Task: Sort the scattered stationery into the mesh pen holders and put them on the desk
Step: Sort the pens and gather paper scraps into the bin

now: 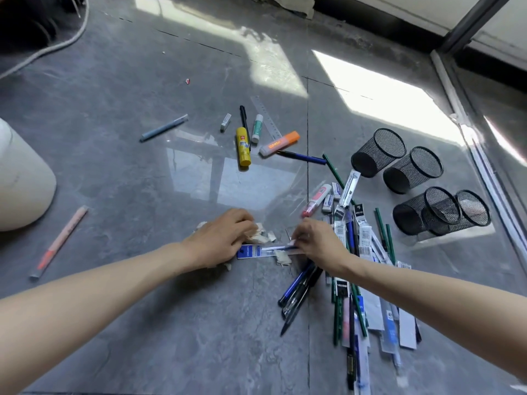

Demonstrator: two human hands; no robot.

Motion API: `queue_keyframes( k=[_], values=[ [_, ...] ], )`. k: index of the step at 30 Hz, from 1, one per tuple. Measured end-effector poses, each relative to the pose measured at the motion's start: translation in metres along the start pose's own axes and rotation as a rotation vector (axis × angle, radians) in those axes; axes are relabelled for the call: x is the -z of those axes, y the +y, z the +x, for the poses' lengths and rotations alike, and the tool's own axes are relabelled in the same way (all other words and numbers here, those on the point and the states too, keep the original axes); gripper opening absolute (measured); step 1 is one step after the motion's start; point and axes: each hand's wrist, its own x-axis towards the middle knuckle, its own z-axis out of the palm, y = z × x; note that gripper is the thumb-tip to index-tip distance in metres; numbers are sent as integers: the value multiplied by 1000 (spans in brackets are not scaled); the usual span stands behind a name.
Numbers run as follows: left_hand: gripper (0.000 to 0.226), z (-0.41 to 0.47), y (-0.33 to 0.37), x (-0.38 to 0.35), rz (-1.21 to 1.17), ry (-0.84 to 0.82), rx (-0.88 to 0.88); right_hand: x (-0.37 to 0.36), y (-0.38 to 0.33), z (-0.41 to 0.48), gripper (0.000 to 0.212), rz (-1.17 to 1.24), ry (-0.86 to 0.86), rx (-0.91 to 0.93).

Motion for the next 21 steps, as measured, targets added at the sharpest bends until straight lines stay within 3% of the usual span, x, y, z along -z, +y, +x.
queue_keyframes(
  k=[4, 6, 9, 12, 16, 19, 21],
  values=[
    [33, -9, -12, 9, 6, -33, 85, 10, -23, 8, 6, 158, 91, -73],
    [40, -14, -14, 14, -2, -48, 125, 7, -35, 7, 6, 181, 13, -53],
    [56, -17, -15, 15, -12, 10, 130, -12, -36, -1, 4, 33, -112, 36],
    [55, -9, -6, 11, 107, 28, 66, -30, -20, -13, 16, -46, -78, 49],
    [51, 12, 17, 1, 279, -107, -69, -35, -13, -22, 27, -36, -33, 112],
    [54, 19, 24, -2, 395, -211, -148, -36, -15, -22, 22, -31, -32, 104],
    [45, 19, 17, -3, 335, -170, -157, -39, -15, -20, 12, -52, -24, 84]
  ],
)
